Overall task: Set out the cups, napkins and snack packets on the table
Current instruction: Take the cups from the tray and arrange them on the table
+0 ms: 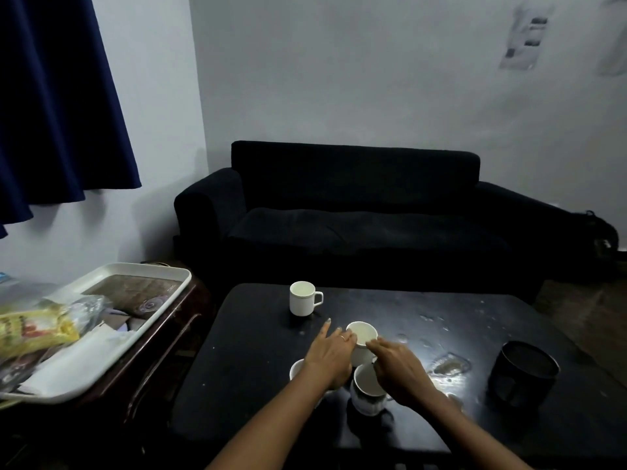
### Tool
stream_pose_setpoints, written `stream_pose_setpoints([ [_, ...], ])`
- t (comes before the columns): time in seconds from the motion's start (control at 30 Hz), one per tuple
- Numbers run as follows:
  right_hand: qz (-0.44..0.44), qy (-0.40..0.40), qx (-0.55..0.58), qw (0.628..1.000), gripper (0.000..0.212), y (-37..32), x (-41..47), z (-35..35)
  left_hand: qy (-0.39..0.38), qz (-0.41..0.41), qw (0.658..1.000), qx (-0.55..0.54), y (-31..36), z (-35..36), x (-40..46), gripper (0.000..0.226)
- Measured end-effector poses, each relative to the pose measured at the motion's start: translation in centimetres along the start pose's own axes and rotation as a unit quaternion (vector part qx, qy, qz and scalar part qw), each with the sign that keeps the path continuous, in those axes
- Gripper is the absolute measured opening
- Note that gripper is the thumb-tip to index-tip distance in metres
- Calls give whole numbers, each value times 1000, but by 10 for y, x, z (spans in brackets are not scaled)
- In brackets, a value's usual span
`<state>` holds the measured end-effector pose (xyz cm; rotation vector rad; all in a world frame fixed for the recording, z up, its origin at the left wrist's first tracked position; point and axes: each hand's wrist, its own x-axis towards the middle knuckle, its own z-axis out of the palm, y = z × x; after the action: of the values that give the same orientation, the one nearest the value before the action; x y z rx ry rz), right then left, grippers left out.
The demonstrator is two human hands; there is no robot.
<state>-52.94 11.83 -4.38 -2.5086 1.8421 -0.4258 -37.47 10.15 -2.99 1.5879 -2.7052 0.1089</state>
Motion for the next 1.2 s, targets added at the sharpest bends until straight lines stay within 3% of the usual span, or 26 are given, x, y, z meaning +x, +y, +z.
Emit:
stream_pose_setpoints([
  [0.33,-3,-69,-23,997,40,-1,15,14,-69,-11,997,46,-4,17,11,64],
  [1.2,-8,-92,9,996,51,15,87,35,-14,-80,996,36,-26,33,69,79],
])
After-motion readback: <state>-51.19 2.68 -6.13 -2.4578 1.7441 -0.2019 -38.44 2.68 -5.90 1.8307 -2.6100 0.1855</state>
